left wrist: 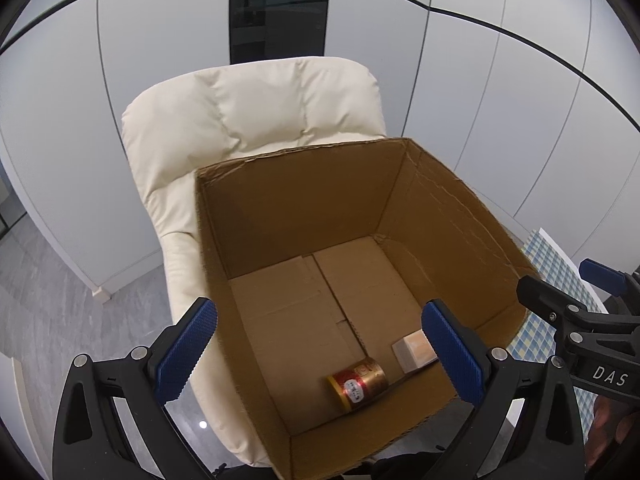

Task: Organize objects
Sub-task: 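Withdraw both tools from the box back toward the table, then move both open tools from the box over to the checkered table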

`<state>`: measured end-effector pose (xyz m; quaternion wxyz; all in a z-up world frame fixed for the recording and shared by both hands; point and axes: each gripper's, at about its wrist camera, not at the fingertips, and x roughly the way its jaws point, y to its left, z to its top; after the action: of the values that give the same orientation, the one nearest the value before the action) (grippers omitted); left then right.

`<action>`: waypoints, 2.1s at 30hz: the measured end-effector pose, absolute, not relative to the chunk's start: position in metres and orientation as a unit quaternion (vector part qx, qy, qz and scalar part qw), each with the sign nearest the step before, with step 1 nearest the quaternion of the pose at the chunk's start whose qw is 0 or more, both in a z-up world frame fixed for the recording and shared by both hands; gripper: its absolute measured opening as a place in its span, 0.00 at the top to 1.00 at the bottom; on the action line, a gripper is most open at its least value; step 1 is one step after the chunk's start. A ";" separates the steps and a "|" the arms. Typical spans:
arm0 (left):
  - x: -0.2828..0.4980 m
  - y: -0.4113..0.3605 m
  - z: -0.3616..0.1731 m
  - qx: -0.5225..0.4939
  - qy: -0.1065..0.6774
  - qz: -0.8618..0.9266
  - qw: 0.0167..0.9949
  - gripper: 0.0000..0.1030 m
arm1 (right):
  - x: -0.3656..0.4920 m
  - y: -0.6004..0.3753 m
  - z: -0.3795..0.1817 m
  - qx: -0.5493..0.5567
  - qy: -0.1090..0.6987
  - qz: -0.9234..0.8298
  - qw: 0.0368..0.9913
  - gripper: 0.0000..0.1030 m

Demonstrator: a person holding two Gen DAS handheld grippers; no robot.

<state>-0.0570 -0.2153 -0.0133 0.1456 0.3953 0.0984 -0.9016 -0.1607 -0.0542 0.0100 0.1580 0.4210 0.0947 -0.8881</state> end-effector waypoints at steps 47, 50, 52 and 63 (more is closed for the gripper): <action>-0.096 -0.103 -0.019 0.410 0.037 -0.909 0.064 0.01 | -0.155 0.069 0.014 0.421 0.049 -0.903 0.073 0.00; -0.098 -0.094 -0.019 0.411 0.032 -0.909 0.057 0.01 | -0.153 0.078 0.013 0.422 0.045 -0.903 0.068 0.00; -0.099 -0.088 -0.019 0.411 0.030 -0.909 0.053 0.01 | -0.152 0.083 0.013 0.422 0.044 -0.903 0.064 0.00; -0.103 -0.059 -0.019 0.410 0.018 -0.911 0.033 0.01 | -0.146 0.115 0.013 0.423 0.032 -0.904 0.041 0.00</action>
<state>-0.1033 -0.0587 -0.0192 0.0330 0.4099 0.0182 -0.9113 -0.1458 0.1148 0.0128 0.0410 0.4234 0.0316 -0.9045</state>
